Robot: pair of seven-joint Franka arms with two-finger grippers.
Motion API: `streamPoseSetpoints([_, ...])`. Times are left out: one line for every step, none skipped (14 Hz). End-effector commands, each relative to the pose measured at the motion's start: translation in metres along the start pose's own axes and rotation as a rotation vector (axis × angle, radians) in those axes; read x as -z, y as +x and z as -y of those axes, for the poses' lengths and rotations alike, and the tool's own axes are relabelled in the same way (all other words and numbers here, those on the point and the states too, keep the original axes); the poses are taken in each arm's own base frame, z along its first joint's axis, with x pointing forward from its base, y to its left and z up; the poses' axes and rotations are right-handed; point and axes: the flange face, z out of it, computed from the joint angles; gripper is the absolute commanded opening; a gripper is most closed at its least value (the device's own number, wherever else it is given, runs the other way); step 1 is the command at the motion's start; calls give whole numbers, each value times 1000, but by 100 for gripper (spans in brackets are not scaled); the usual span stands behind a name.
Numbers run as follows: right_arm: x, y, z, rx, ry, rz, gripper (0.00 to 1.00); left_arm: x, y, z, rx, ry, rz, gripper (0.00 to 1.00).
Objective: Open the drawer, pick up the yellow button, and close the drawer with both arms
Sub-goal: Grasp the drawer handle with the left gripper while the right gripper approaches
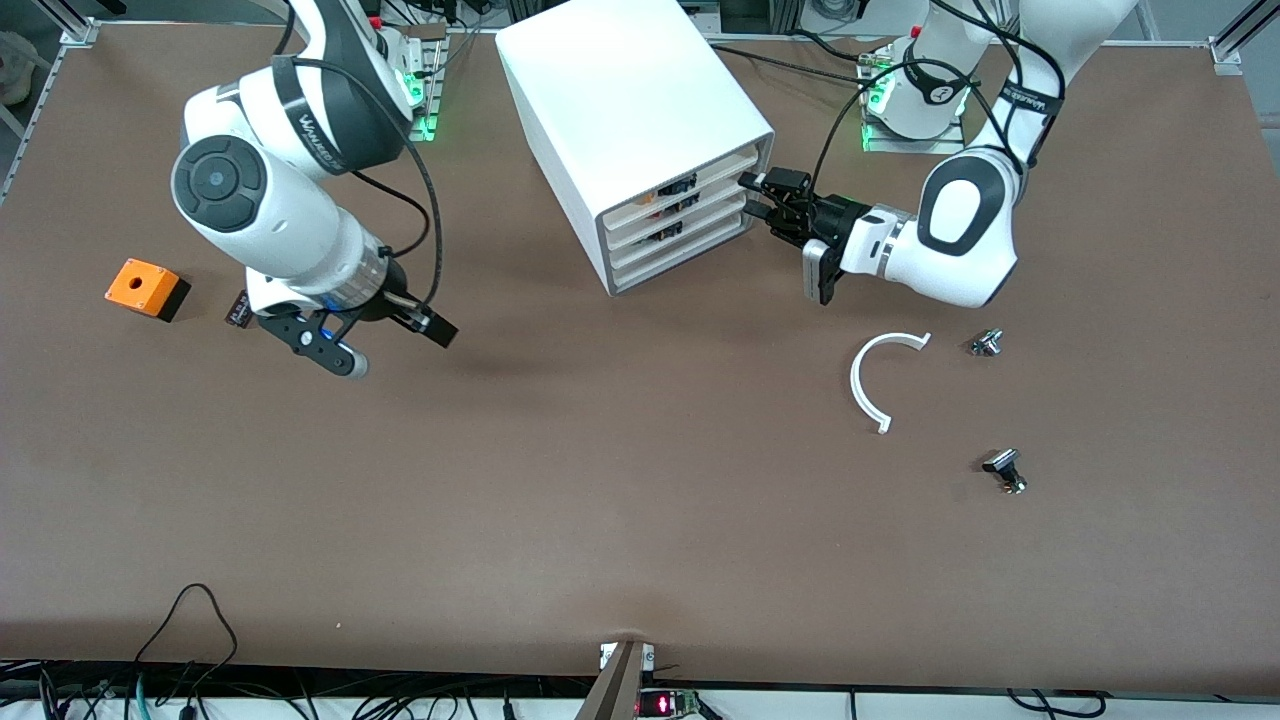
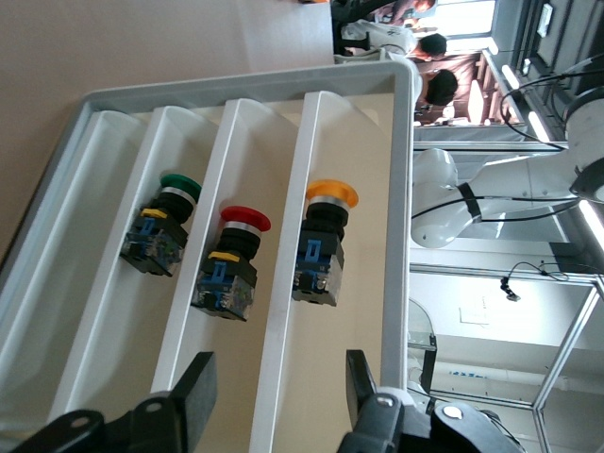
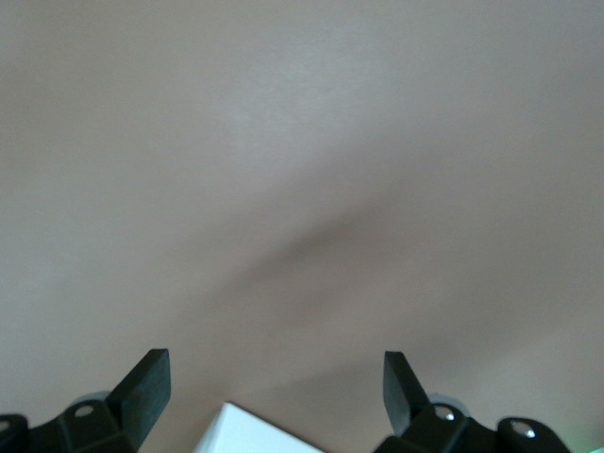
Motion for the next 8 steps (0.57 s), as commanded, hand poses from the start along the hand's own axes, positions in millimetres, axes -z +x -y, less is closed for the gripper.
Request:
streamPoseSetpoints([3,-3,29,-82,24,11,100,-23,-7,6,-47,-38,2,52])
streamPoseSetpoints([2,-4,37,-109,32,13,100,-27,-7,9,-50,-55,-6,52])
streamPoseSetpoints([6,-6,45,-136,46,8,100,-30,-7,14,-45,-66,-6,52])
streamPoseSetpoints([9,-7,52,-157,56,4,100,-35,-8,18,-49,-76,1,52])
streamPoseSetpoints([9,-11,59,-173,62,3,100,-39,-8,18,-49,-83,6,52])
streamPoseSetpoints([9,-13,64,-190,68,2,100,-44,-11,21,-42,-93,-3,52])
streamPoseSetpoints([11,-14,70,-211,76,0,100,-53,-11,21,-52,-92,-13,52])
streamPoseSetpoints([11,-21,78,-225,84,0,100,-59,-12,22,-64,-95,-12,45])
